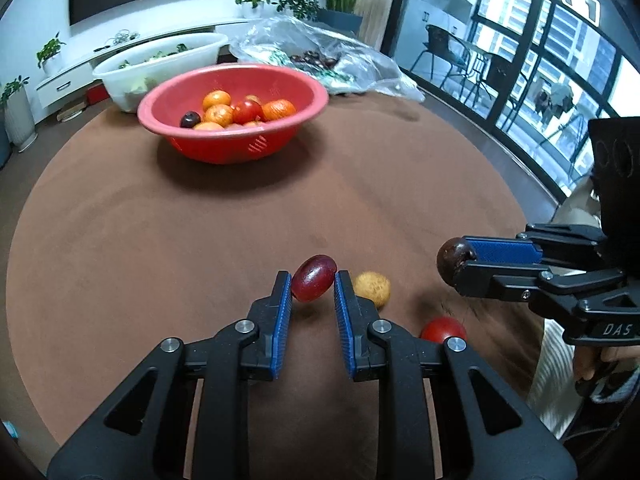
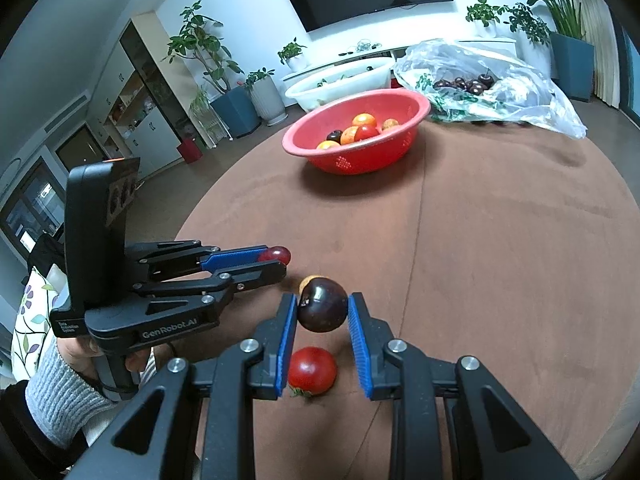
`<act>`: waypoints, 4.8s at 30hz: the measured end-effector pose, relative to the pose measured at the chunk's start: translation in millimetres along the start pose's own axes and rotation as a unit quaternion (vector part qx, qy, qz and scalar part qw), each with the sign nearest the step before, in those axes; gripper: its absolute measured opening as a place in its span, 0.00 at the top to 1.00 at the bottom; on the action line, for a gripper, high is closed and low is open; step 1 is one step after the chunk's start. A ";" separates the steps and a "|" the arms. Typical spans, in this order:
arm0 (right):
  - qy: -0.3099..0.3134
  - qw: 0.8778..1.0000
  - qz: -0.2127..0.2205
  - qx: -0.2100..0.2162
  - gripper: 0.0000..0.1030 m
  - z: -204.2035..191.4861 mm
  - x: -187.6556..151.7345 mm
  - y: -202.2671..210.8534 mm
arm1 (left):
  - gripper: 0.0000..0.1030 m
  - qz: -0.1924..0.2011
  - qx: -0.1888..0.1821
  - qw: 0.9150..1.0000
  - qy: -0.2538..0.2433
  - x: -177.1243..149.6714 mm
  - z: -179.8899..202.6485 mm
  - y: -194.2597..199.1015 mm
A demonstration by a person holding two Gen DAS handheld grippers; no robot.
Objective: Organize fruits
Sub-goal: 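Lift the grape and plum and carry both over the red bowl, then open both grippers to drop the grape and plum into the bowl, then move both grippers back toward the yellow fruit and red tomato, then grasp the yellow round fruit with the left gripper while the right gripper grasps the tomato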
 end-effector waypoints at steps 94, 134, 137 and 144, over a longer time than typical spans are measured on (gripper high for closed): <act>0.095 0.994 -0.014 -0.048 0.47 -16.5 -15.2 -2.1 | 0.51 0.042 0.047 0.997 0.045 27.2 -32.6 19.4; 0.066 0.995 -0.018 -0.067 0.66 -3.8 -45.0 8.5 | 0.51 -0.029 0.036 0.998 -0.046 -15.0 44.1 -32.4; 0.064 0.996 -0.016 -0.068 0.66 -1.9 -44.8 9.9 | 0.51 -0.037 0.035 0.997 -0.053 -17.2 48.8 -39.5; 0.062 0.996 -0.017 -0.068 0.66 0.1 -45.8 9.7 | 0.69 -0.036 0.040 0.996 -0.069 -17.7 54.0 -45.6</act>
Point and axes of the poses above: each gripper's, at about its wrist camera, not at the fingertips, and y roughly against the way its jaws point, z to its right, x to its top, the point moved 9 cm from there along -y, roughly the way its jaws point, and after that the axes turned 1 degree about z, right-handed, at the moved point
